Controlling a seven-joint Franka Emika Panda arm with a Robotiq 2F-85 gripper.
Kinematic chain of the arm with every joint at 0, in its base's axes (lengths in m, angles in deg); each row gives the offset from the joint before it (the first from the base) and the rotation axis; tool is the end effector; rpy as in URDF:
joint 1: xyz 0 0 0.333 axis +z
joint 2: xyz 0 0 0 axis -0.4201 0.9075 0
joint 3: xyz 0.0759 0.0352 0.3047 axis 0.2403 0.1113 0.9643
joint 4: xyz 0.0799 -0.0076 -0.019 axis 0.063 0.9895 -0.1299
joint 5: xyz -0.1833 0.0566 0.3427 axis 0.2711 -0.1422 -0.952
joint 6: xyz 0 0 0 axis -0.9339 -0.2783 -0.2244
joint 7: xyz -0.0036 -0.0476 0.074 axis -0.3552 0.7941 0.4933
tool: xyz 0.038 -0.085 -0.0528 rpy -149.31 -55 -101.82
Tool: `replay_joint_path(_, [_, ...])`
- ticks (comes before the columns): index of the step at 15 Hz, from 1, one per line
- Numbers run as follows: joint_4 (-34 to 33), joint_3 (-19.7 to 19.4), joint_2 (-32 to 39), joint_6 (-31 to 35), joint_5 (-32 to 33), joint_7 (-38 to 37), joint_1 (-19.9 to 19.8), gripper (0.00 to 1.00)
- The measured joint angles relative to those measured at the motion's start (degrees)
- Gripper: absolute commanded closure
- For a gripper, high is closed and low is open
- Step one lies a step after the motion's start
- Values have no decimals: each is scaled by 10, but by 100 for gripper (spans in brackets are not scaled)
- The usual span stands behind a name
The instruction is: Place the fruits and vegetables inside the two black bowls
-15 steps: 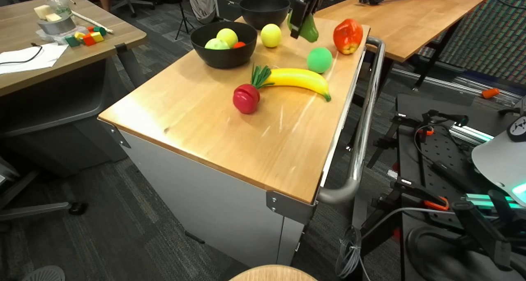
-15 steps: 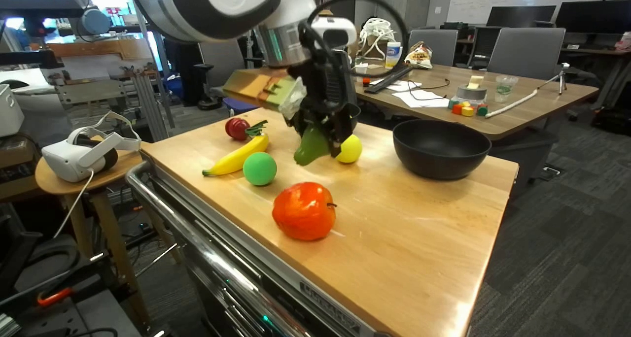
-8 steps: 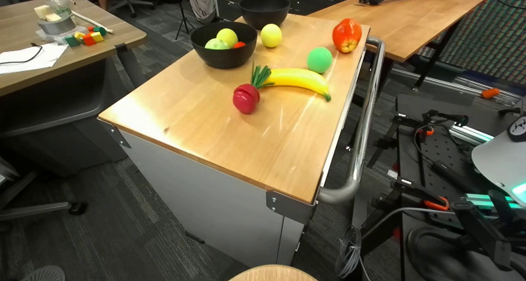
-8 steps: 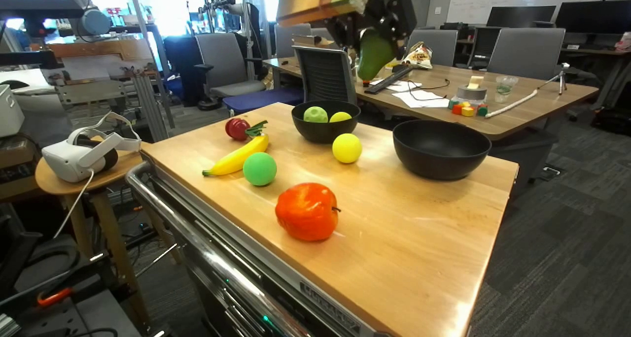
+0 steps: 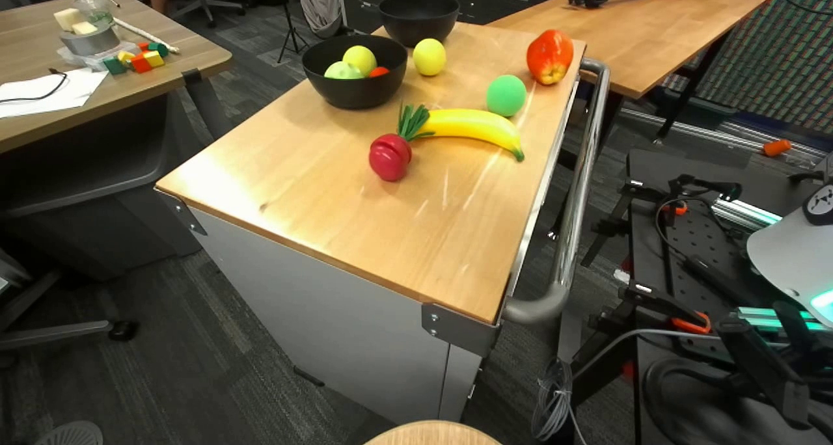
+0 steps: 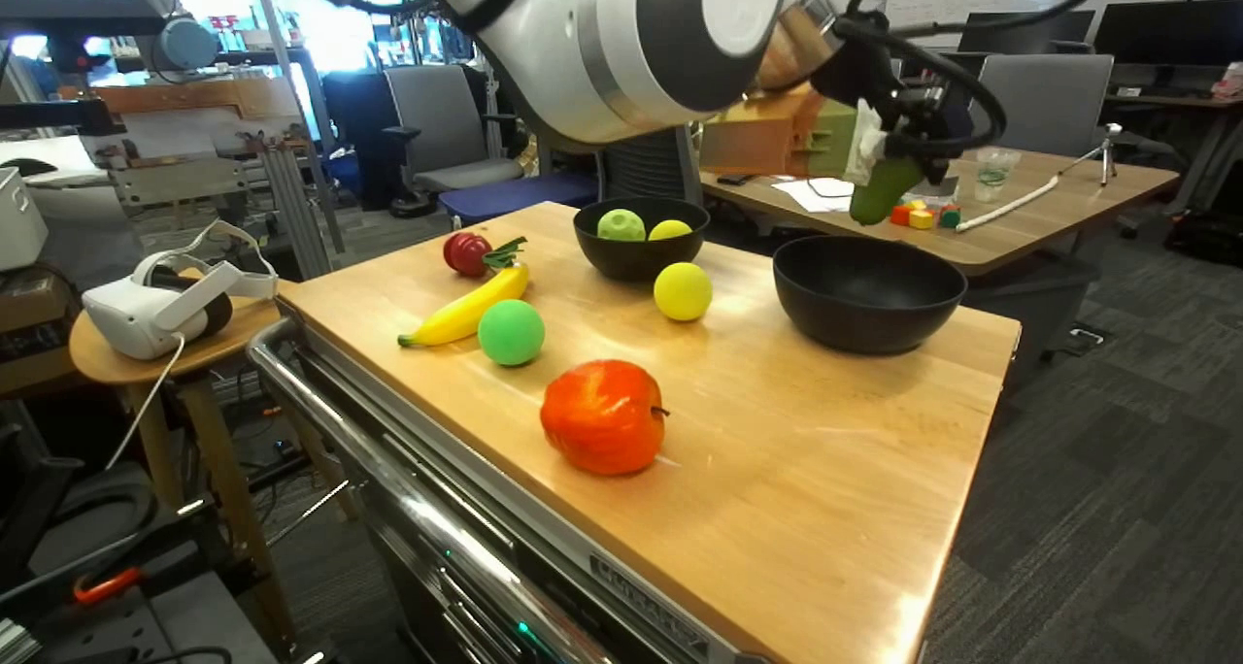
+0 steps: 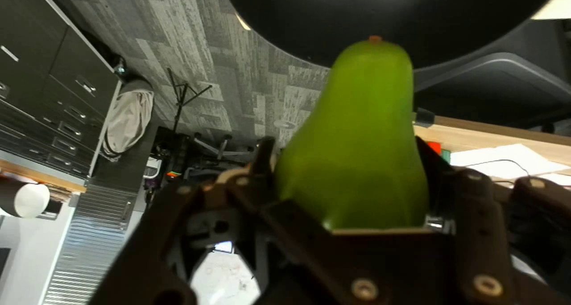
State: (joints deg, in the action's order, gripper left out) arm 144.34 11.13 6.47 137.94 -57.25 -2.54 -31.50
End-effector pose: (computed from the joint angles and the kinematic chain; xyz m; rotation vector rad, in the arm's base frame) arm 0.6109 -0.2347 0.3755 2.5870 -0.2784 1.1211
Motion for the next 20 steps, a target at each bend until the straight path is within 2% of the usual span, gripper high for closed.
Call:
replay_joint_path(3, [-27,-22,48,8,-14,-28,15,55])
replay_joint_path(8, [-40,-7,72,5,-35,-59,19,55])
replay_joint_path(9, [-39,-4,75,3,-35,-62,21,41])
replay_joint_path(10, [-39,-3,79,1,-35,-64,23,20])
replay_joint_path(11, [-39,-3,83,-2,-35,-65,24,7])
replay_joint_path(12, [-39,-3,89,-5,-35,-65,26,1])
replay_joint_path(16, [-38,5,94,-23,-33,-66,29,0])
replay_joint_path(20, [-34,-10,50,-65,-14,-64,58,0])
